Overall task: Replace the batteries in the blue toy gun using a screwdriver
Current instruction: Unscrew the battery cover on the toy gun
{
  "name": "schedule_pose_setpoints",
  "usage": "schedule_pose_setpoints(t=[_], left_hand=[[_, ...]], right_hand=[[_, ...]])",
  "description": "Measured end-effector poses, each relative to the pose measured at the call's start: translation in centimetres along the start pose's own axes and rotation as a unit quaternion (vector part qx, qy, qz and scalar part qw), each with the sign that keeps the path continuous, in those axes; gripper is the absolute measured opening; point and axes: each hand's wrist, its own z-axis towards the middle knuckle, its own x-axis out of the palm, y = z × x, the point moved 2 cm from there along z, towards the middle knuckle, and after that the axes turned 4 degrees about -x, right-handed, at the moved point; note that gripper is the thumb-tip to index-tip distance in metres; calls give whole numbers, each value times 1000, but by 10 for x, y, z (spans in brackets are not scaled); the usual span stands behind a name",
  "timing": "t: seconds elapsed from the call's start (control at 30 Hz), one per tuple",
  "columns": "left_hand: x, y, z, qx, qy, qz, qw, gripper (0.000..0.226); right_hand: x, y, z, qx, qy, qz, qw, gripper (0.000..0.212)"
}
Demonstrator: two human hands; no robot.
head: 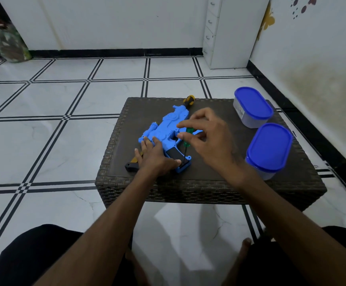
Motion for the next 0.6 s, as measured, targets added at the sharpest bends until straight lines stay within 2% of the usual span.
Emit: schedule_pose_setpoints(t=[0.2,0.5,0.6], left_hand=[[1,0,1,-1,2,7,1000,118],[1,0,2,-1,6,8,1000,117],[0,0,2,-1,5,16,1000,117]], right_hand=[[1,4,-2,-9,22,7,1000,33],[5,0,-4,-12,10,21,1000,26],[4,1,-2,-24,26,4,999,35]])
